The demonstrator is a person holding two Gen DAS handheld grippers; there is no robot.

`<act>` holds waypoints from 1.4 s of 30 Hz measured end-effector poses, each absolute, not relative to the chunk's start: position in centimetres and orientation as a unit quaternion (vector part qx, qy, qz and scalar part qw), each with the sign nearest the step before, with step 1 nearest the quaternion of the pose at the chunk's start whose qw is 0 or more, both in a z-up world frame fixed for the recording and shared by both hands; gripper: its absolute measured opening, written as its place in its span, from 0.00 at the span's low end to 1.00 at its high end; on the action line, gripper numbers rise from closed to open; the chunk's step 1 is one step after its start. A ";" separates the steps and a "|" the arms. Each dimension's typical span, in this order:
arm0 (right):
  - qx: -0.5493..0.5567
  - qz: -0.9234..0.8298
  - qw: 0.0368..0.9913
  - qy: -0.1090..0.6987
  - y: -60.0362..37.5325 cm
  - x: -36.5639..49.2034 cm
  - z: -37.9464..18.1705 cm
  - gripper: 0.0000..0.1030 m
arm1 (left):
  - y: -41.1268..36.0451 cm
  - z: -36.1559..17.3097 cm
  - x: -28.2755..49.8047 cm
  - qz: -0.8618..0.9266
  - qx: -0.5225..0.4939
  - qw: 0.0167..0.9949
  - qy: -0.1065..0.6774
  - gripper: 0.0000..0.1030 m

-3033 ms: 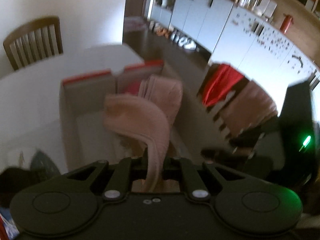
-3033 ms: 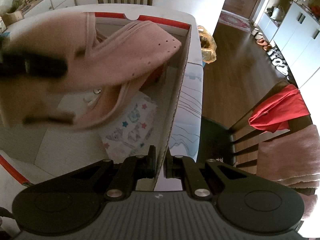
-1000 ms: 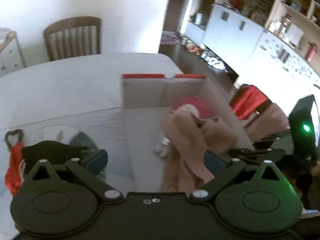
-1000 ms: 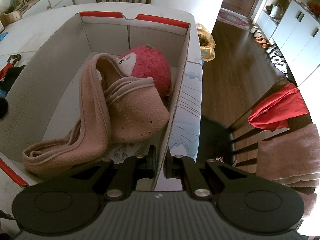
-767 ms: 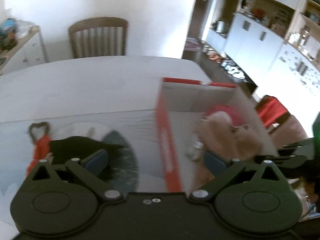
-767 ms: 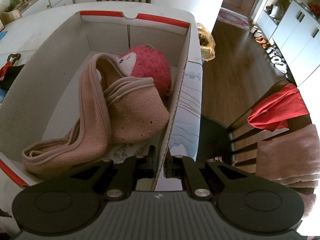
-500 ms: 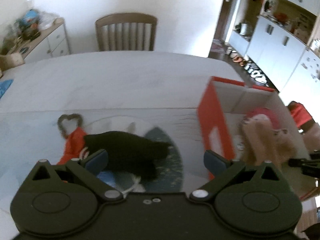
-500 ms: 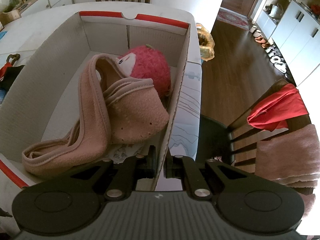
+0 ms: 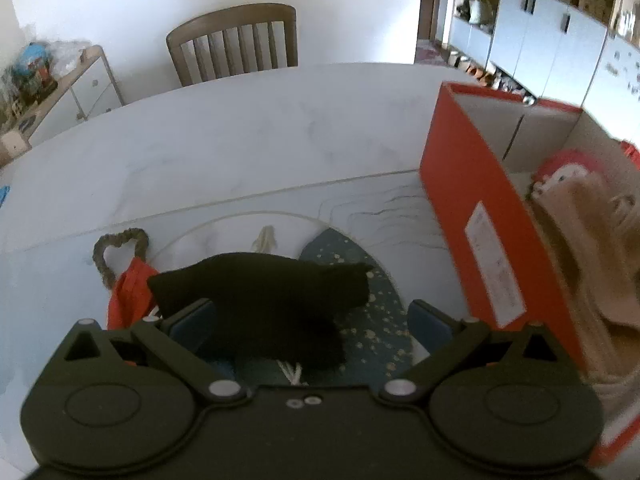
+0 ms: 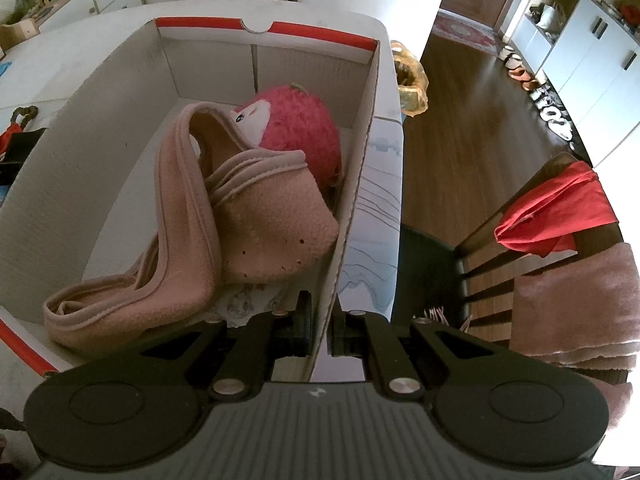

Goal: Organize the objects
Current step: 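Close the left gripper on the black cloth, then carry the black cloth with the left gripper into the shoebox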

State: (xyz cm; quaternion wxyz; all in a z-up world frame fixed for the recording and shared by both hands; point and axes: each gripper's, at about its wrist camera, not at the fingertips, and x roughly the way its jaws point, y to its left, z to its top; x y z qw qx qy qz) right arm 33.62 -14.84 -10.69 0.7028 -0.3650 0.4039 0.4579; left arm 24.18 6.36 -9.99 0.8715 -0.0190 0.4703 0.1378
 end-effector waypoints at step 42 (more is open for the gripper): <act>-0.369 0.466 0.697 0.401 -14.5 33.5 -10.9 0.06 | 8.4 -2.6 22.1 0.138 -0.071 0.893 0.423 0.02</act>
